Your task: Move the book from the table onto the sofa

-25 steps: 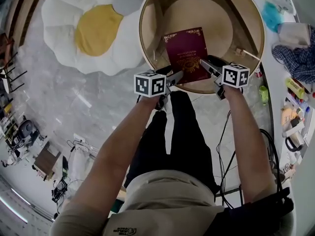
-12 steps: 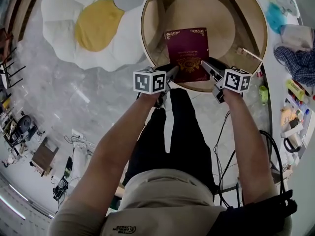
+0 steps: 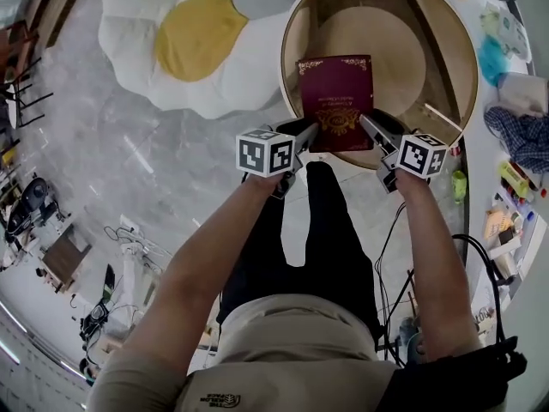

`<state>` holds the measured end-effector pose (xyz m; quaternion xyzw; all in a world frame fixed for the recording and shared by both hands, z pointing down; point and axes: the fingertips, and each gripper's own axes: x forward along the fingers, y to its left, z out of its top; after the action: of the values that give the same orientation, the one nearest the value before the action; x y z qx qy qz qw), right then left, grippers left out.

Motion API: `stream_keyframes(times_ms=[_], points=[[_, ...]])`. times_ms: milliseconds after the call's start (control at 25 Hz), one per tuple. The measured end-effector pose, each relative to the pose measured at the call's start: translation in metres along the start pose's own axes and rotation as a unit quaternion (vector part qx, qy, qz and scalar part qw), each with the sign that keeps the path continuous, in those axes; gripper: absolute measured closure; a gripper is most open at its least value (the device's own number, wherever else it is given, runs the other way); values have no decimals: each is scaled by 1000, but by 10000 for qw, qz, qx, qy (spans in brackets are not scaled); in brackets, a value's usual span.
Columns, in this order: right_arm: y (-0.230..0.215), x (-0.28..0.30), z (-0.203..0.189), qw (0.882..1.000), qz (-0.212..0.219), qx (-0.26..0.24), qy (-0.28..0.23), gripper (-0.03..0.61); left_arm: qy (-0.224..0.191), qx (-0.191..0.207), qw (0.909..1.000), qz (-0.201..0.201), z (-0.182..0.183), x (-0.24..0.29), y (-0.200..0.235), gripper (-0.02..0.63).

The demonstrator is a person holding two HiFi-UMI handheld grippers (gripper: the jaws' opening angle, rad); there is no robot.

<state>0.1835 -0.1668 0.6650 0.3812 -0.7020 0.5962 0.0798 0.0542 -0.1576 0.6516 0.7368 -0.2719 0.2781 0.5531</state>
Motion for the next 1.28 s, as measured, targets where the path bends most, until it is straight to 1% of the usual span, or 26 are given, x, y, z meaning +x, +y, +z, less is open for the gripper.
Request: stream_keyframes(times_ms=[200,400,600,840,960,1040,1280], points=[[51,35,2,9997,83,-171,137,374,-276,-62,9996,32,9,-52,29,517],[80,62,0,9990,99,-373,239,376,-476,-193,9987,-32,7,-81,52,518],[140,125,-13,9986,57,-461,235,376,-619,-261,9977,-36,11,-142,113,518],[187,194,-34,9990,59,-346,283,376,-538,-282,9982,-23,15,-196,182,518],[203,230,-46,9991,49,-272,325,376,-545,-294,9981,43,15,-214,217,518],[209,253,-47,9992,6,-239,331,376,-584,-330,9977,52,19,-222,240,518],[205,299,-52,9985,-128,-209,480,376,-625,-529,9966,-37,22,-221,286,518]])
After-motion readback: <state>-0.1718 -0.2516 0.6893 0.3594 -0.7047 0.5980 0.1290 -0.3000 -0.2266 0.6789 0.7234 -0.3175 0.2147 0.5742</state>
